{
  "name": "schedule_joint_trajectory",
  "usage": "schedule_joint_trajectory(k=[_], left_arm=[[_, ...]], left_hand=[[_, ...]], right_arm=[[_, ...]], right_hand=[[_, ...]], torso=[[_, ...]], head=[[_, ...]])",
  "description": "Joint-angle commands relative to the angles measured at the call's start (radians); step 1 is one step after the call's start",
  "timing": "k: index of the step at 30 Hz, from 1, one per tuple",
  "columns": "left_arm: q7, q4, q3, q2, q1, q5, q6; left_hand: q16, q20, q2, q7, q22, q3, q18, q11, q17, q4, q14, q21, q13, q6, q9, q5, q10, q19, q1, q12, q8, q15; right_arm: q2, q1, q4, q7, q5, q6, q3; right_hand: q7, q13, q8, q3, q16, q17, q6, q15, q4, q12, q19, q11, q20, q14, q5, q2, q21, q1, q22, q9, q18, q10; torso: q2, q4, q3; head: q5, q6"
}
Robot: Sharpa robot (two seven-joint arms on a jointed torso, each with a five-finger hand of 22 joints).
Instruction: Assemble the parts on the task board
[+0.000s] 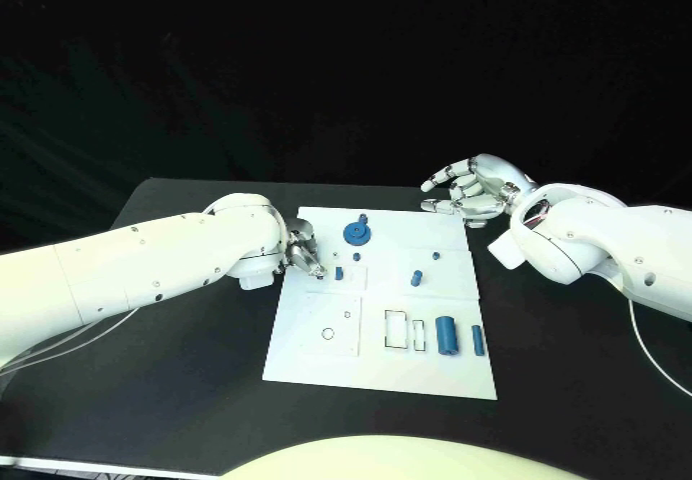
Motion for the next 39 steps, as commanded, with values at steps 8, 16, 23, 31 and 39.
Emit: schedule_joint_trajectory(k=[8, 16, 23, 31, 39], left_arm=[[0.005, -0.005, 0.002, -0.002, -0.002, -0.002, 0.022], [0.008, -0.016, 0.006, -0.003, -0.001, 0.017, 0.022], [0.009, -0.028, 0.016, -0.002, 0.003, 0.049, 0.075], [0.018, -0.056, 0.026, 0.01, 0.02, 0.074, 0.185], [0.025, -0.108, 0.029, 0.047, 0.035, 0.092, 0.258]], left_hand=[[0.002, 0.003, 0.013, -0.019, 0.002, 0.162, -0.006, 0.002, 0.207, -0.153, 0.088, 0.004, -0.006, 0.025, 0.001, 0.001, 0.005, 0.007, -0.002, -0.001, 0.005, -0.006], [0.002, 0.003, 0.015, -0.019, 0.004, 0.165, -0.007, 0.002, 0.207, -0.154, 0.088, 0.005, -0.009, 0.025, 0.001, 0.001, 0.004, 0.008, -0.003, -0.003, 0.005, -0.006], [0.0, 0.003, 0.021, -0.017, -0.001, 0.171, -0.006, 0.004, 0.203, -0.154, 0.087, 0.002, -0.023, 0.022, 0.003, -0.008, -0.003, 0.004, -0.013, -0.012, 0.005, -0.004], [-0.001, 0.005, 0.025, -0.015, -0.008, 0.17, -0.004, 0.006, 0.202, -0.154, 0.087, -0.002, -0.037, 0.016, 0.004, -0.015, -0.01, -0.001, -0.022, -0.02, 0.005, -0.002], [-0.001, 0.006, 0.025, -0.014, -0.016, 0.167, -0.003, 0.007, 0.201, -0.156, 0.086, -0.006, -0.046, 0.013, 0.005, -0.02, -0.015, -0.007, -0.024, -0.026, 0.004, -0.001]], right_arm=[[0.001, -0.001, 0.0, 0.011, -0.006, 0.01, 0.0], [0.002, -0.002, -0.001, 0.011, -0.006, 0.011, 0.0], [0.004, -0.003, -0.003, 0.011, -0.006, 0.012, 0.0], [0.007, -0.006, -0.007, 0.01, -0.006, 0.014, 0.0], [0.011, -0.008, -0.009, 0.01, -0.006, 0.015, 0.0]], right_hand=[[-0.004, -0.001, 0.004, 0.002, -0.004, 0.079, -0.005, -0.002, 0.005, -0.007, -0.005, 0.0, 0.001, 0.058, 0.005, 0.002, -0.006, 0.007, -0.001, 0.001, 0.012, -0.005], [-0.004, 0.0, 0.005, 0.002, -0.003, 0.081, -0.005, -0.002, 0.006, -0.006, -0.004, 0.0, 0.0, 0.058, 0.005, 0.003, -0.005, 0.007, 0.0, 0.001, 0.012, -0.004], [-0.004, 0.0, 0.005, 0.002, -0.003, 0.081, -0.005, -0.002, 0.006, -0.006, -0.004, 0.0, 0.0, 0.058, 0.005, 0.003, -0.005, 0.007, 0.0, 0.001, 0.012, -0.004], [-0.004, 0.0, 0.005, 0.002, -0.003, 0.081, -0.005, -0.002, 0.006, -0.006, -0.004, 0.0, 0.0, 0.058, 0.005, 0.003, -0.005, 0.007, 0.0, 0.001, 0.012, -0.004], [-0.004, 0.0, 0.005, 0.002, -0.003, 0.081, -0.005, -0.002, 0.006, -0.006, -0.004, 0.0, 0.0, 0.058, 0.005, 0.003, -0.005, 0.007, 0.0, 0.001, 0.012, -0.004]], torso=[[0.001, -0.0004, -0.0006], [0.001, -0.0004, -0.0002], [0.001, -0.0002, -0.0001], [0.0, -0.0002, 0.0009], [0.0, -0.0006, 0.0006]], head=[[-0.001, 0.001], [-0.002, 0.001], [-0.002, 0.0], [-0.002, -0.002], [-0.001, -0.004]])
